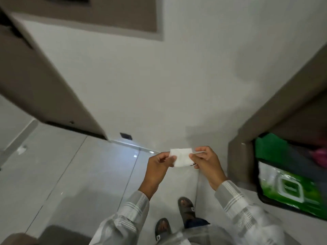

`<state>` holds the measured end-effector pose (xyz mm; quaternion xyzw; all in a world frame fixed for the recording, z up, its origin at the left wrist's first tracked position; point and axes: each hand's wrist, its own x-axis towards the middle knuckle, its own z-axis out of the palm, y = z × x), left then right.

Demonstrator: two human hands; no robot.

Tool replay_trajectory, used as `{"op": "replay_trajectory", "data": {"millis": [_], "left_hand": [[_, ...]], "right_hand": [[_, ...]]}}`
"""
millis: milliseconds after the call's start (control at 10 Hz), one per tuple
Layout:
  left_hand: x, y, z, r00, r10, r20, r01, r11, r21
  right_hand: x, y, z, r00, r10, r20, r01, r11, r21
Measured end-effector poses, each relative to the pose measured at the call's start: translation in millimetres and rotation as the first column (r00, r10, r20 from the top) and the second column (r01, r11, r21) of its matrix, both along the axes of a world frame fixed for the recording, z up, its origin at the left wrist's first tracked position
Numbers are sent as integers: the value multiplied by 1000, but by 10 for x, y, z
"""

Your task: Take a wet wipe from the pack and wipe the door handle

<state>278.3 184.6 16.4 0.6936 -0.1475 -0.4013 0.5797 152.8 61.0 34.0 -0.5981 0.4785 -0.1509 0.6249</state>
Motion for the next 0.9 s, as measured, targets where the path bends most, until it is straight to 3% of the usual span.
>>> {"op": "replay_trajectory", "data": {"millis": [100, 200, 300, 400, 500, 600, 700, 800, 900], "left_hand": [[-484, -388, -2, 997, -54, 55, 53, 998, 15], [-1137, -882, 1, 948, -153, 278, 152, 988, 24], [-1874, -1352, 14, 824, -296, 483, 304, 951, 62], [-2629, -1742, 7, 644, -435, 629, 456, 879, 140], [-3402, -2117, -49, 353, -587, 728, 627, 726, 282], [-3974, -2326, -137, 91, -708, 700, 689, 553, 469], [-4377, -2429, -244, -103, -752, 651, 664, 435, 608], [-4510, -2485, -241, -173, -762, 624, 607, 416, 677], [-4480, -2517, -242, -187, -743, 642, 604, 428, 672]], "right_hand": [[-583, -217, -4, 995, -93, -29, 89, 988, -130], [-1282, -526, 15, 980, -172, -102, 139, 953, -270], [-2023, -882, 33, 949, -261, -175, 174, 900, -400], [-2784, -1180, 13, 877, -352, -326, 149, 845, -513], [-3516, -1448, -94, 806, -417, -421, 136, 821, -554], [-4028, -1605, -226, 729, -416, -544, 63, 832, -552], [-4371, -1689, -371, 678, -391, -623, 17, 855, -518], [-4540, -1716, -432, 540, -245, -806, -197, 893, -404], [-4568, -1718, -457, 430, -287, -856, -335, 830, -446]]}}
